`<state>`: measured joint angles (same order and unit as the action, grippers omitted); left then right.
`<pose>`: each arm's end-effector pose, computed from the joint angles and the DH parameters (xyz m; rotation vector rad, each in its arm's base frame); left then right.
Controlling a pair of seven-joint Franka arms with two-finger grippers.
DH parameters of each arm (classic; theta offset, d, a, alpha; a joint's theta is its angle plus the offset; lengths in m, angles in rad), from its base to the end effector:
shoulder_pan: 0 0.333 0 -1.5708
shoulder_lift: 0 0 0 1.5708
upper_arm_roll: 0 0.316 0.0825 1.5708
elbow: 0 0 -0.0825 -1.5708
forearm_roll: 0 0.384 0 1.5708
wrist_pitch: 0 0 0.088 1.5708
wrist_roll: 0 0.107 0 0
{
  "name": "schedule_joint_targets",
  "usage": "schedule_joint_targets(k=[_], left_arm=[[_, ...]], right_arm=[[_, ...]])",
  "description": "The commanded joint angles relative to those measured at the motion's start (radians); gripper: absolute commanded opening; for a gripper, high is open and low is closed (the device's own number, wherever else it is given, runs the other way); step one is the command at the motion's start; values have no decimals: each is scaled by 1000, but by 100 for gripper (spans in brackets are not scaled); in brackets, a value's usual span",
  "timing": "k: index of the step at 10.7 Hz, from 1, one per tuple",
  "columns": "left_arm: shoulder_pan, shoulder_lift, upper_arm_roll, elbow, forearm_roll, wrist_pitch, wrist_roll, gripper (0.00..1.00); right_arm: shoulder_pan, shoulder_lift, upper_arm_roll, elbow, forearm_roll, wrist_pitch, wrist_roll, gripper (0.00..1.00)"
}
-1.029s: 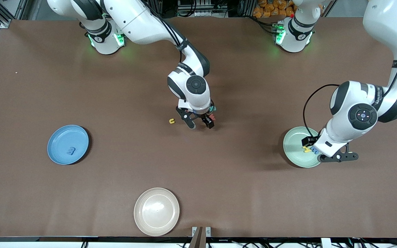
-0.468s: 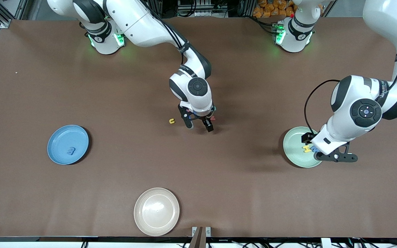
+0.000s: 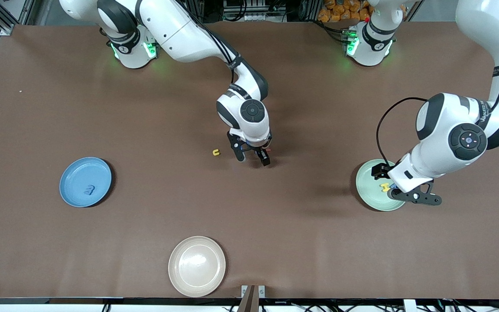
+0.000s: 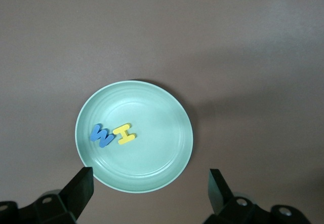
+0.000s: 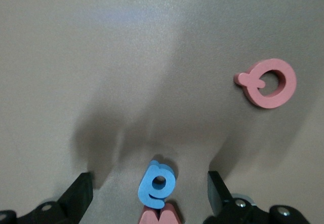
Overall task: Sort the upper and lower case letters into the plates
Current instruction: 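Grasp the blue g with the right gripper while the left gripper withdraws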
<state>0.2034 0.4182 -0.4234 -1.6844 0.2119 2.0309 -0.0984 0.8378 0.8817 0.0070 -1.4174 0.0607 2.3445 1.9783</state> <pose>0.6483 -0.1038 0.3720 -3.1028 0.2946 0.0416 0.4851 0.5463 0.1734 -2.5682 1.7151 0.0647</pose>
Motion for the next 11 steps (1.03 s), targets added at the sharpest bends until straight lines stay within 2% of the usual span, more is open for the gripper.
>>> schedule_joint_targets(k=[1,2,3,5,8,11], left_arm=[[-1,-21,0,0,-29,-23,26,100],[-8,-21,0,3,-29,-23,20,100],[-16,-21,0,6,-35,-24,17,100],[-25,-22,-1,6,-45,-24,13,100],[-54,-22,-3,6,-62,-24,-87,100],[-70,-22,-18,8,-60,-24,-162,100]], right_arm=[[12,20,-7,34,-5,-5,22,24],[20,20,-9,34,-25,-5,21,1],[27,20,-7,34,-59,-5,22,0],[30,20,-7,34,-65,-5,21,0],[12,5,-9,34,-102,-13,-5,0],[-40,-27,-7,32,-94,-60,-154,0]])
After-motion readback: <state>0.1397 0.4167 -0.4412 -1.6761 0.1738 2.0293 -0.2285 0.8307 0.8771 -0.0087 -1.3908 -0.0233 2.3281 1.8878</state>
